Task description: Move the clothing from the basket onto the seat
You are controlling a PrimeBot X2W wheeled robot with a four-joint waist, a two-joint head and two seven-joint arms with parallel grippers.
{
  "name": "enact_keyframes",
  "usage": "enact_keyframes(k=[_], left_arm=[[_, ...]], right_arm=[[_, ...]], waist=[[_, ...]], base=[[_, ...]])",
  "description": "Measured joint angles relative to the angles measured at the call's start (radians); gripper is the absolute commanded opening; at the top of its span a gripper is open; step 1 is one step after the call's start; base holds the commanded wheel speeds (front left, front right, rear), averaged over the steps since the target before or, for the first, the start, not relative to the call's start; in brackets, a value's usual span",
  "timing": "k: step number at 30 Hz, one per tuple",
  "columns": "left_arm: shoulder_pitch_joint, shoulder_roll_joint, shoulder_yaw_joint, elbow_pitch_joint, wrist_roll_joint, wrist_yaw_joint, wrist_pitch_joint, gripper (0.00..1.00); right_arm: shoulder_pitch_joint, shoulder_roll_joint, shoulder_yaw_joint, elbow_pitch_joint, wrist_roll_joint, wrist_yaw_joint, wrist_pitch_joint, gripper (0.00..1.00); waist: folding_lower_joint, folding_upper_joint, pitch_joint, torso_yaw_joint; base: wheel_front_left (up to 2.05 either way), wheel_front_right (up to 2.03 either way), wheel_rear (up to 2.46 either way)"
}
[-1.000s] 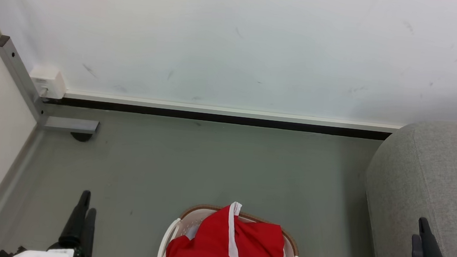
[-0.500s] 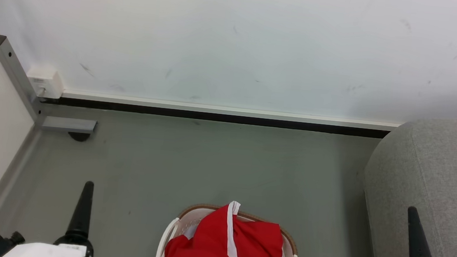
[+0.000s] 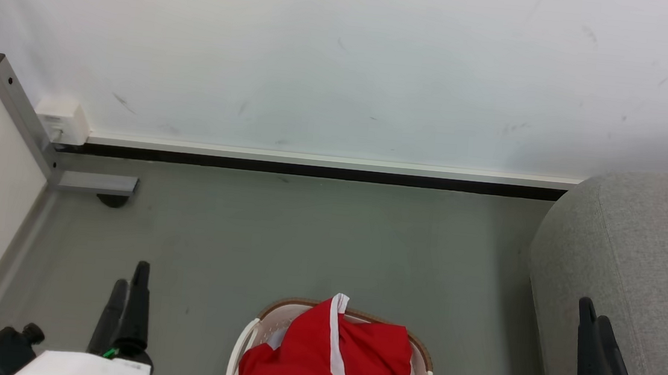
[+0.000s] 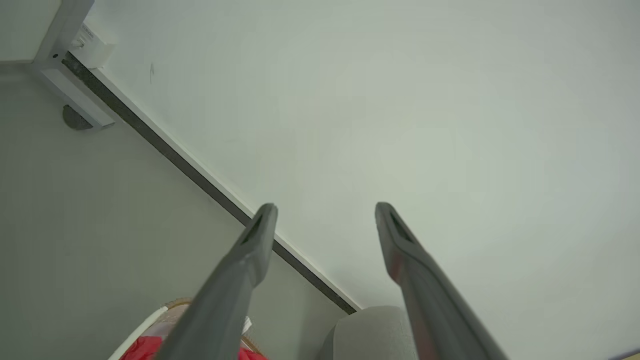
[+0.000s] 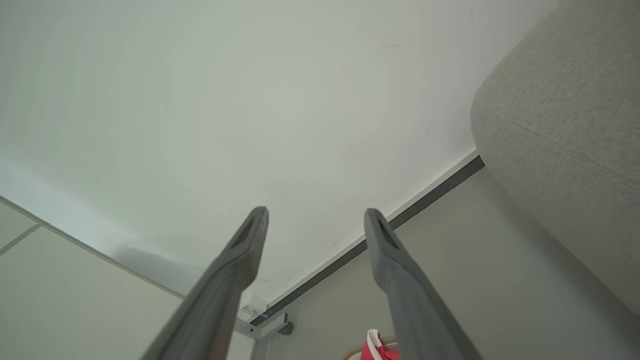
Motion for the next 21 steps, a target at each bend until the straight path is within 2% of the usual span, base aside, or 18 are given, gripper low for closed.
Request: enact_keyframes(k=[10, 21], left_arm=[[0.009, 0.005, -0.021, -0.004, 0.196, 0.018, -0.03, 1.0], [0.017, 0.014, -0.039, 0.001, 0.34, 0.048, -0.062, 1.0]], right_arm=[[0.001, 0.0, -0.001, 0.006, -0.196, 0.0, -0.033, 1.0], [0.002, 0.0, 0.001, 0.03, -0.327, 0.0, -0.065, 1.0]], waist=[[0.0, 0.0, -0.002, -0.001], [0.0, 0.0, -0.006, -0.006]], base=[[0.0, 0.0, 0.0], [0.0, 0.0, 0.0]])
